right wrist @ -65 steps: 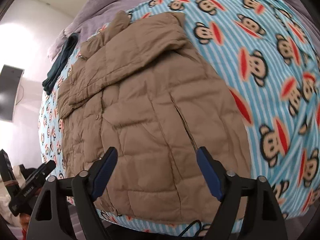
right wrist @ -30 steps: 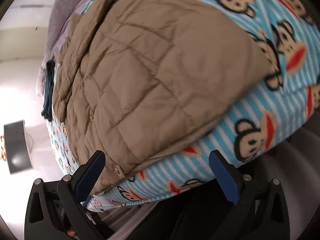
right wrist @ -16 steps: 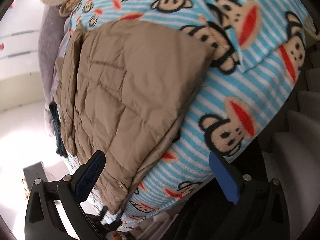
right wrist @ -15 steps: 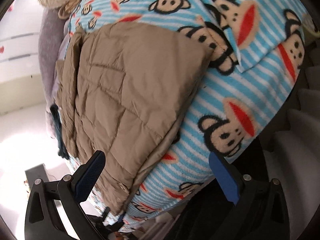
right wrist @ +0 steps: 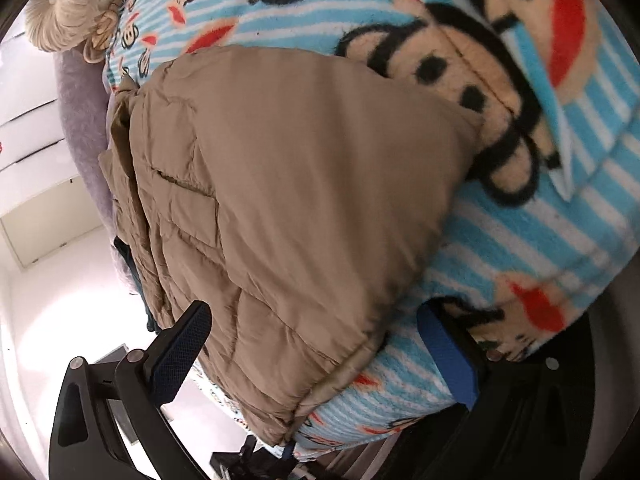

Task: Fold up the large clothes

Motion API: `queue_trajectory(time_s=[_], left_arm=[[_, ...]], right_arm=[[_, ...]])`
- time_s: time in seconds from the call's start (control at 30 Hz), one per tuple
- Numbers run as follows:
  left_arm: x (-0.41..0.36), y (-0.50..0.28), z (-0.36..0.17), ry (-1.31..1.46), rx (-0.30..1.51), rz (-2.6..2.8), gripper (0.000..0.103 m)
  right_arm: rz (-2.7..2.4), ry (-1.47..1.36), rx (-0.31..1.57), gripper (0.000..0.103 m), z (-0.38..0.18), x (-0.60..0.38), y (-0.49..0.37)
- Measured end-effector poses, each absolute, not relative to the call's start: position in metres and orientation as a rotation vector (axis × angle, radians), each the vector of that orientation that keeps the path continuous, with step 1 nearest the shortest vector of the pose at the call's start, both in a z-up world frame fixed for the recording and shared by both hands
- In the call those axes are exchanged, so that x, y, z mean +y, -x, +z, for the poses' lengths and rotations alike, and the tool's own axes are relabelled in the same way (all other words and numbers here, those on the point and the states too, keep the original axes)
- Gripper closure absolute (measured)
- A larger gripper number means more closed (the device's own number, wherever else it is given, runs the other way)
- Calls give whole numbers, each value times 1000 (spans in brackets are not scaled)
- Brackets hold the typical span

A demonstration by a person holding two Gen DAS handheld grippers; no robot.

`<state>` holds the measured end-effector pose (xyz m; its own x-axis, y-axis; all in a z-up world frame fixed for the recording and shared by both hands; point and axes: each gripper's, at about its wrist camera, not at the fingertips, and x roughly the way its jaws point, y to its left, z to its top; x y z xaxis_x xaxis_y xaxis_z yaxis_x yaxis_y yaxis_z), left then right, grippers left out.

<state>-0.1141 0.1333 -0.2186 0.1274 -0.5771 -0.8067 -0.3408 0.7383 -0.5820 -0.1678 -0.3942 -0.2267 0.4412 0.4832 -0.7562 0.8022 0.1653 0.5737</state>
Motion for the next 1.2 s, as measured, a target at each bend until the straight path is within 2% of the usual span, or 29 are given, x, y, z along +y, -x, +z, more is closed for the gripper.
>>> queue_trajectory(time_s=[0.03, 0.07, 0.1, 0.13, 0.17, 0.2, 0.23, 0.27, 0.3, 0.4, 0.6, 0.9, 1.2], left_arm=[[133, 114, -220, 800, 1478, -193, 1], [131, 112, -221, 807, 1475, -182, 1], [129, 111, -220, 804, 1472, -174, 1], [128, 110, -218, 803, 1466, -168, 2], [126, 109, -216, 812, 1457, -164, 11], [125, 107, -214, 817, 1456, -160, 29], [123, 105, -213, 824, 1457, -161, 40], [121, 103, -213, 834, 1457, -170, 70], [120, 101, -212, 842, 1458, -182, 88], [118, 89, -192, 826, 1410, -209, 91], [108, 55, -127, 769, 1280, -265, 91], [88, -10, -45, 755, 1080, -230, 91], [90, -80, -14, 712, 1014, -256, 91]], right_arm=[[-315, -1482, 1205, 6, -227, -395, 165], [-299, -1478, 1212, 22, -226, -395, 163], [-289, -1467, 1225, 46, -226, -396, 161], [-300, -1452, 1250, 52, -226, -397, 162], [-303, -1450, 1257, 55, -226, -397, 162], [-283, -1460, 1254, 59, -227, -398, 160], [-272, -1461, 1255, 63, -228, -398, 159], [-263, -1455, 1261, 73, -227, -398, 156], [-256, -1446, 1263, 87, -226, -398, 154], [-235, -1408, 1265, 94, -215, -398, 143], [-111, -1327, 1253, 95, -181, -399, 115], [93, -1049, 1233, 96, -104, -414, 21], [198, -866, 1158, 96, -55, -405, -82]])
